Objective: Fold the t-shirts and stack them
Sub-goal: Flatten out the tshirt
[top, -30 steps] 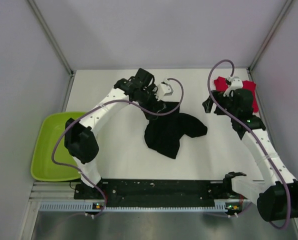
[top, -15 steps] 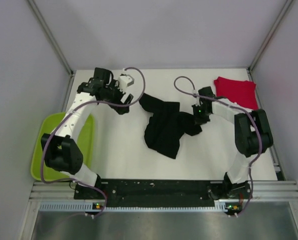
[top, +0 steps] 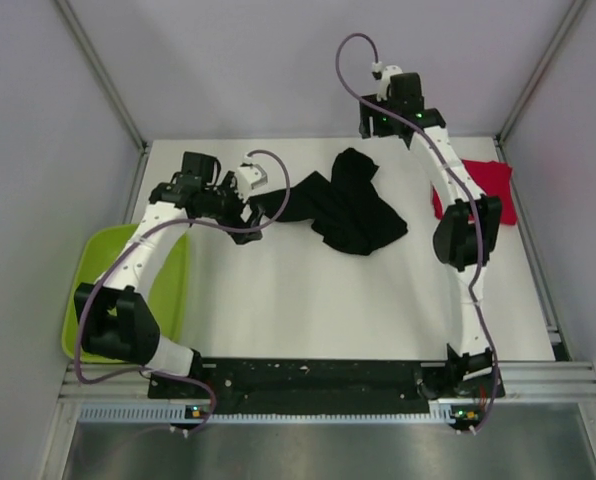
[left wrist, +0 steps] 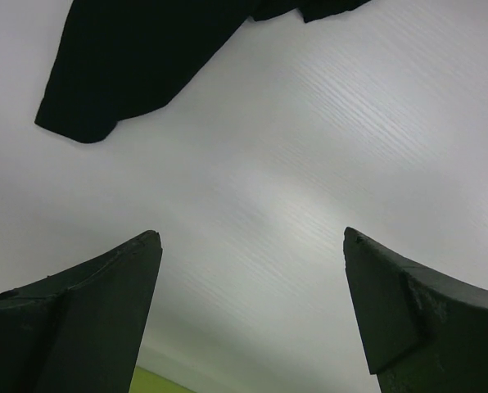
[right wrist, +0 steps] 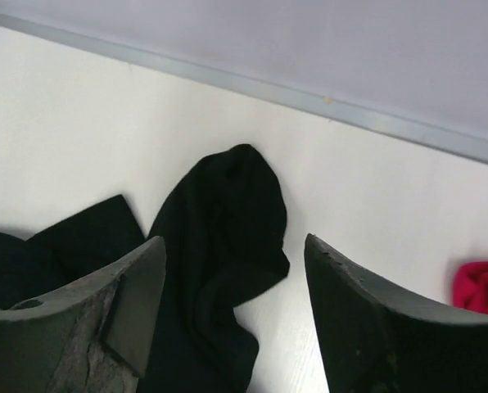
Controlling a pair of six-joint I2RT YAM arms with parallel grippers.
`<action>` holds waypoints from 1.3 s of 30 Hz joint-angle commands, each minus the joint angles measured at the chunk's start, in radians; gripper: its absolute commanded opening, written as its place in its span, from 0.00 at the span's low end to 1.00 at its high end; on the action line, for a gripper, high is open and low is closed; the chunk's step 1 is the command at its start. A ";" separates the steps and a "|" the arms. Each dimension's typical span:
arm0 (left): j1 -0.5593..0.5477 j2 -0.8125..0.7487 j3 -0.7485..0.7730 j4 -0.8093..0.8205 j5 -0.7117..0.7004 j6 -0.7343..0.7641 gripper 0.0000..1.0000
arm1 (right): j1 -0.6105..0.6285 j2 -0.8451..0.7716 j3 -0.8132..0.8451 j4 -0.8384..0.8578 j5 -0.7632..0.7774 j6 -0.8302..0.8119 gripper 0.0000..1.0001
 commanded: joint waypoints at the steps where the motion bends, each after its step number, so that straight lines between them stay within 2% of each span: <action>1: -0.032 0.109 0.020 0.152 -0.042 0.048 0.96 | -0.001 -0.223 -0.200 -0.007 0.042 -0.072 0.69; 6: -0.135 0.339 0.160 0.266 -0.372 0.149 0.98 | 0.000 -0.463 -0.674 0.016 -0.018 -0.054 0.70; 10: -0.221 0.468 0.202 0.408 -0.589 0.273 0.99 | 0.000 -0.521 -0.914 0.055 0.059 0.040 0.71; 14: -0.278 0.566 0.153 0.669 -0.811 0.396 0.99 | -0.004 -0.440 -0.979 0.087 0.074 0.062 0.71; 17: -0.291 0.609 0.116 0.776 -0.852 0.456 0.96 | -0.004 -0.347 -0.948 0.087 0.081 0.045 0.67; 18: -0.292 0.613 0.111 0.784 -0.843 0.456 0.88 | -0.004 -0.328 -0.939 0.086 0.073 0.042 0.59; 19: -0.293 0.610 0.106 0.787 -0.831 0.441 0.70 | -0.004 -0.325 -0.938 0.086 0.058 0.042 0.42; 20: -0.293 0.600 0.103 0.788 -0.804 0.418 0.42 | -0.004 -0.334 -0.942 0.089 0.046 0.045 0.27; 21: -0.290 0.582 0.103 0.759 -0.776 0.398 0.07 | -0.004 -0.355 -0.948 0.090 0.045 0.048 0.09; 22: -0.287 0.559 0.102 0.751 -0.764 0.366 0.00 | -0.006 -0.380 -0.954 0.090 0.051 0.045 0.00; 27: -0.261 0.371 0.057 0.760 -0.786 0.261 0.00 | -0.006 -0.642 -0.971 0.073 0.076 0.034 0.00; 32: -0.172 0.089 0.126 0.486 -0.721 0.175 0.00 | -0.004 -0.984 -0.935 0.024 0.024 0.019 0.00; 37: -0.120 -0.145 0.201 0.233 -0.707 0.186 0.00 | -0.004 -1.208 -0.856 -0.020 -0.027 0.031 0.00; 39: -0.101 -0.182 0.299 0.046 -0.688 0.151 0.00 | -0.004 -1.279 -0.840 -0.034 -0.037 0.043 0.00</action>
